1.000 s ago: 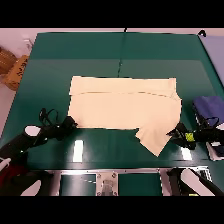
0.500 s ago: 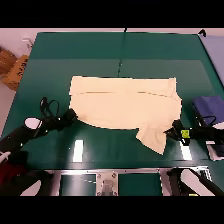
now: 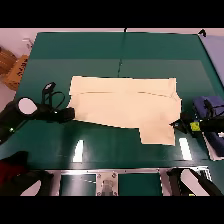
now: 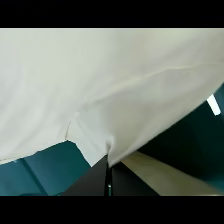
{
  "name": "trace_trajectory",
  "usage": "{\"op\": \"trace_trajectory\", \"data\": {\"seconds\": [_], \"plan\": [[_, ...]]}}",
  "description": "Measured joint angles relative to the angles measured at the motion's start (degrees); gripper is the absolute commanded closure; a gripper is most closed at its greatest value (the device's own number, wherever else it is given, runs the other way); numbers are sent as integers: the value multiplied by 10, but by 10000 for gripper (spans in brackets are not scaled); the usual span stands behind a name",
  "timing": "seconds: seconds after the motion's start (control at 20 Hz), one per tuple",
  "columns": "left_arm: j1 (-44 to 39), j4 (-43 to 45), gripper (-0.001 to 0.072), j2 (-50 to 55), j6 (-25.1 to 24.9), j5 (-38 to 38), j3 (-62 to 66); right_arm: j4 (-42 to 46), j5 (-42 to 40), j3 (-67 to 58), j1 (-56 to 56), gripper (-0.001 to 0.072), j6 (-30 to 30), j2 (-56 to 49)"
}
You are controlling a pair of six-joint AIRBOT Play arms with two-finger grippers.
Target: Fold the shirts.
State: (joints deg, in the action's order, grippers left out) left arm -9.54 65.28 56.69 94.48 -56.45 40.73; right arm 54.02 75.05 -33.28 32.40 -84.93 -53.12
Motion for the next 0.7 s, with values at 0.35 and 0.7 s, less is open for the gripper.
{"op": "trace_trajectory", "data": {"seconds": [0.35,0.7], "plan": [[1,112,686,3,23,-70,45,5,18,-85,-3,694,-25,12],[1,125,685,111,17,-10,158,-34,-75,-166,-78,694,-29,-100]]}}
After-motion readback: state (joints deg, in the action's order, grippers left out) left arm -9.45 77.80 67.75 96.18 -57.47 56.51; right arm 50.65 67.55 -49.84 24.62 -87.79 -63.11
